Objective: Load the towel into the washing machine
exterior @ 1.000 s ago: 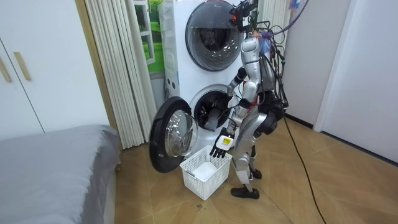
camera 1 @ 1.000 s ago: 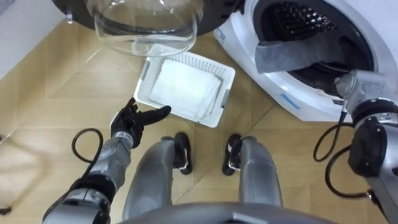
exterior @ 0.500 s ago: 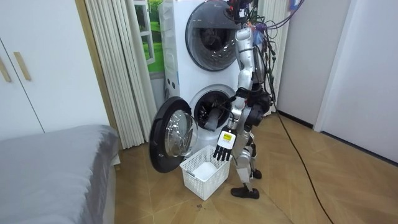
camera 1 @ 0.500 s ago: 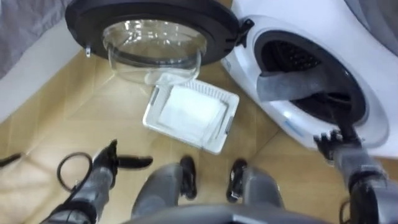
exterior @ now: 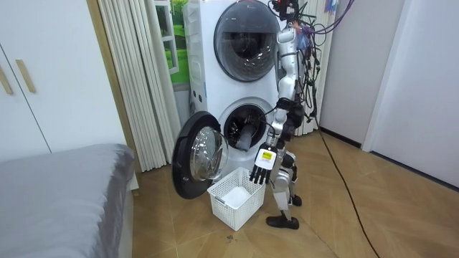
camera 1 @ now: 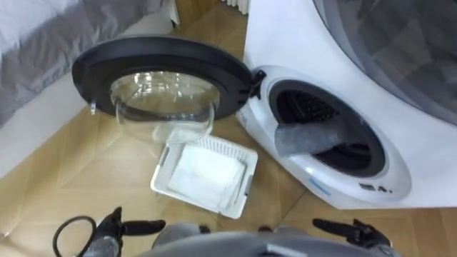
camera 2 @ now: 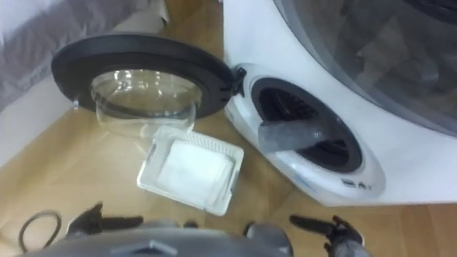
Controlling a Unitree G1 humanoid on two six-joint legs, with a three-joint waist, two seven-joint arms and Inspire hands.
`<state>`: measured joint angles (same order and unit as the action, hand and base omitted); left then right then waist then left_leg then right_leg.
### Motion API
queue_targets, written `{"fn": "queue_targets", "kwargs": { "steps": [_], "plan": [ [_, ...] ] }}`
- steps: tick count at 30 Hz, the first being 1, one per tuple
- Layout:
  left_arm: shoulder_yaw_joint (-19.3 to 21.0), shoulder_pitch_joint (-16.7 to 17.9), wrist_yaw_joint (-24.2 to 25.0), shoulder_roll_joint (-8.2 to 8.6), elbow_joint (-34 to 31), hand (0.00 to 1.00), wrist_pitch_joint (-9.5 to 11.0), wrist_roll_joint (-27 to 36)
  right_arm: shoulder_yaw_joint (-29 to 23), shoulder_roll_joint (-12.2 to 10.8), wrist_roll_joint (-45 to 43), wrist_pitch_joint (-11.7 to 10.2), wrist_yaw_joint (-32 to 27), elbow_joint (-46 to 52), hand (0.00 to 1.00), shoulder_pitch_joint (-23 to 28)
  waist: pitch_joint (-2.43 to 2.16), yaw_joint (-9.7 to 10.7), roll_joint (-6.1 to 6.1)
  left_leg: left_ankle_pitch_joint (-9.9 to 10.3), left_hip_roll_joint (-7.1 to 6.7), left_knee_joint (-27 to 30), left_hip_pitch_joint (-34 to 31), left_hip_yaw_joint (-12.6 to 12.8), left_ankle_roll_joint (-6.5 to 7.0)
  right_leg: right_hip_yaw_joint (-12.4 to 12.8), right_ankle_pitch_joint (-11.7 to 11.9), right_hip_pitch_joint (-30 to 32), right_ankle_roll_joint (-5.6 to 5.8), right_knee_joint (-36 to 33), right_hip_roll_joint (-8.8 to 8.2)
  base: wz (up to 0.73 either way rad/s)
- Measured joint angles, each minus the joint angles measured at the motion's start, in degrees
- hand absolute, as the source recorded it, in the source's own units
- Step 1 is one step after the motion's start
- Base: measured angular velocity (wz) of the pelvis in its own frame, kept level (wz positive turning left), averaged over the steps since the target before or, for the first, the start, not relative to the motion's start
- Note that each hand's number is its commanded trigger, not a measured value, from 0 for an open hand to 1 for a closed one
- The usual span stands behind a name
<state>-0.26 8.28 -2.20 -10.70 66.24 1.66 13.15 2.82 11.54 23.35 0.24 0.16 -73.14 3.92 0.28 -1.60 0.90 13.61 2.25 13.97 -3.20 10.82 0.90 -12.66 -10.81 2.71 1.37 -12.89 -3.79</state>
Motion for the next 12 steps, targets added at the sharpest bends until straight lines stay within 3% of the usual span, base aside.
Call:
{"fn": "queue_targets", "kwargs": {
  "steps": [6, 12],
  "plan": [
    [1.7, 1.75, -1.26, 1.1, -0.01, 0.0, -1.31, -0.42, 0.54, -0.76, -4.22, 0.61, 2.47, -0.9, 0.0, 0.02, 0.14, -0.25, 0.45, -0.38, 0.04, -1.37, 3.25, 0.02, -0.56, 0.22, 0.04, -3.02, -0.07, 1.73, 0.75, -0.01],
    [3.64, 0.9, -1.99, 1.36, -0.09, 0.0, -2.49, -3.96, 0.54, -0.96, -7.89, 1.17, 4.31, -0.84, 0.0, -0.48, 0.55, -0.23, 1.07, -0.47, 0.04, -2.35, 5.58, -0.01, -0.72, 0.37, 0.04, -5.63, -0.07, 2.77, 0.96, 0.0]
  ]
}}
